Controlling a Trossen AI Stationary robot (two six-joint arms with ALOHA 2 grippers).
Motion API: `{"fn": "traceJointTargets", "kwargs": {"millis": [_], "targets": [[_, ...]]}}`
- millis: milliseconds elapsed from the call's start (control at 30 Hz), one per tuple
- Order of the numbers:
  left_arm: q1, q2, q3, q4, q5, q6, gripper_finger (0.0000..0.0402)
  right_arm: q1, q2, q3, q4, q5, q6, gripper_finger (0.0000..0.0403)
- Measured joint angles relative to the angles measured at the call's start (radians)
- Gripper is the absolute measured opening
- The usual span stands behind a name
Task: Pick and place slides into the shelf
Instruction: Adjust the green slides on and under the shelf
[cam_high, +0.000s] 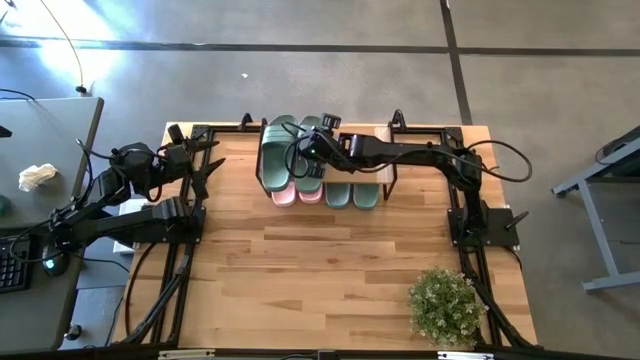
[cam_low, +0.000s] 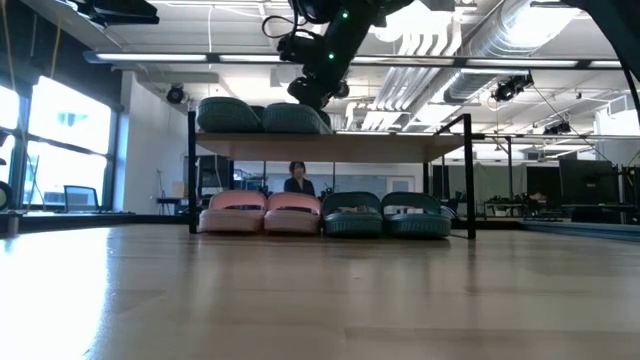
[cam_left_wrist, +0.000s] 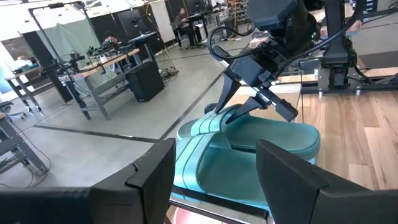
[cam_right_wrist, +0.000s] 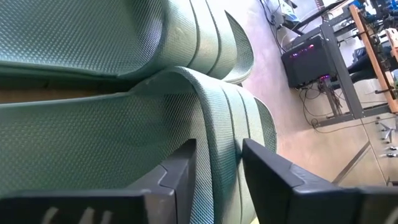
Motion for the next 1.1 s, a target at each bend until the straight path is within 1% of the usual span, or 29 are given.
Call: {"fn": "traceJointTargets", "kwargs": {"millis": [467, 800, 1100], "targets": [[0.0, 0.0, 0.0, 0.0, 0.0, 0.0, 0.0205, 0.001, -0.003, 0.0, -0.002, 0.006, 0.028, 0.0136], [0.0, 0.0, 0.0, 0.0, -0.003, 0.0, 0.0205, 0.01, -0.057, 0.001, -0.033, 0.015, 0.055, 0.0136], [0.0, 0.0, 0.0, 0.001, -0.007, 0.0, 0.0205, 0.063, -0.116, 0.001, -0.119, 0.034, 0.13, 0.0136]]}}
